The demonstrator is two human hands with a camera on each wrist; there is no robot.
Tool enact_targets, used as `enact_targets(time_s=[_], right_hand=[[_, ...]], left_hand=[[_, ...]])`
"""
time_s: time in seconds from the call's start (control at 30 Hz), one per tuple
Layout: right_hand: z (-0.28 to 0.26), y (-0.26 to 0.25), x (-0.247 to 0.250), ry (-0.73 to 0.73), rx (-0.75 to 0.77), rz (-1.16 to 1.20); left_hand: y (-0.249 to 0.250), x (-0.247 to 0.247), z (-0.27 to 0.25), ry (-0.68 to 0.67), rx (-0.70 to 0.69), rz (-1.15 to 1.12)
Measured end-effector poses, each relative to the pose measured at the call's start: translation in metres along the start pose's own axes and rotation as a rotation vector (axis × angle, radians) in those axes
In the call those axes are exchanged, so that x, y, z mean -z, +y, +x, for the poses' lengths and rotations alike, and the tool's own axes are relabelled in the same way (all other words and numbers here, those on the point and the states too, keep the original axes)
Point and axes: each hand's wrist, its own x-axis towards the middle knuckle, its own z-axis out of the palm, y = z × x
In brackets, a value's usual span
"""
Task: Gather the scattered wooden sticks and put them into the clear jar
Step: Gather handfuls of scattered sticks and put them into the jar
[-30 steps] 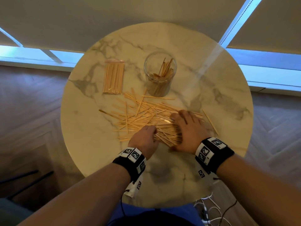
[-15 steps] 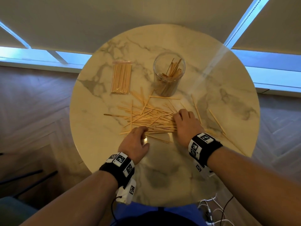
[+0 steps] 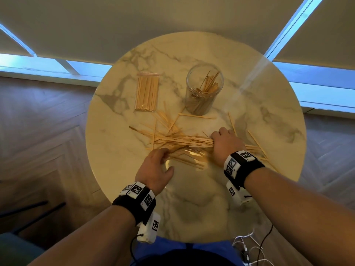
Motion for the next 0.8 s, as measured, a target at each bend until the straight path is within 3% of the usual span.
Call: enact_targets(time_s=[0.23,0.5,0.7,0.8], right_hand=[[-0.011,0.014,0.028,-0.089,0.131,-0.044],[-0.022,0.024,0.051,-0.202,0.22,-0.1],[-0.026,0.038,0.074,-0.192,0.191,-0.136],[-0.034,0.044,0.089,-0.116,0.18,0.013]], left_hand=[[-0.002,0.013,-0.006,0.077,-0.085,0.165],[0.021,0.012,0.016,-0.073,-0.046,0.156],[0.026,0.013,0.03,-0.126,0.046,0.258],[0.03,0.017,0.032,-0.118,0.042,0.192]])
